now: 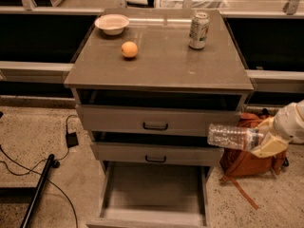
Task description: Pick water bottle from bottom drawer and place on counter
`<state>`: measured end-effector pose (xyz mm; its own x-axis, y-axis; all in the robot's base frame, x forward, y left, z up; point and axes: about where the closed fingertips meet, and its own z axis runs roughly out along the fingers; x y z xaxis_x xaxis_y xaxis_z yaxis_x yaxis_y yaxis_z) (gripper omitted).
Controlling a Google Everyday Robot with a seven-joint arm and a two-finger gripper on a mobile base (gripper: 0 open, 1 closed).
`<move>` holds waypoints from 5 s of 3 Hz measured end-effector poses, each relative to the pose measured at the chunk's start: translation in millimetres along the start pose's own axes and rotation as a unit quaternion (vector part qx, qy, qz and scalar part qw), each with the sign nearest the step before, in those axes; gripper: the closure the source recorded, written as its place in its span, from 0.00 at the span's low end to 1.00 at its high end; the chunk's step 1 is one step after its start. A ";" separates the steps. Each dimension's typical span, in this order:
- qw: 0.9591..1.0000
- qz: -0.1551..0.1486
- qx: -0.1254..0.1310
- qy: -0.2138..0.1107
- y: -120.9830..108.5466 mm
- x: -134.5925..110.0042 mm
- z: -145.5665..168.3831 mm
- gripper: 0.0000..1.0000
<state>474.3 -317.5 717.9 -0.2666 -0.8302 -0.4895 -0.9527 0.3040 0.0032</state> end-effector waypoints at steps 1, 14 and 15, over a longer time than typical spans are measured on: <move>0.999 -0.026 0.024 0.033 -11.6 -55.3 -10.8 1.00; 0.979 0.086 0.167 -0.080 -164.8 -170.7 -67.5 0.00; 0.980 0.073 0.169 -0.079 -164.8 -170.2 -66.6 0.00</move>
Offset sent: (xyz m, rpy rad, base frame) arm 0.1010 0.1356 0.1458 -0.2686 -0.1572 -0.1105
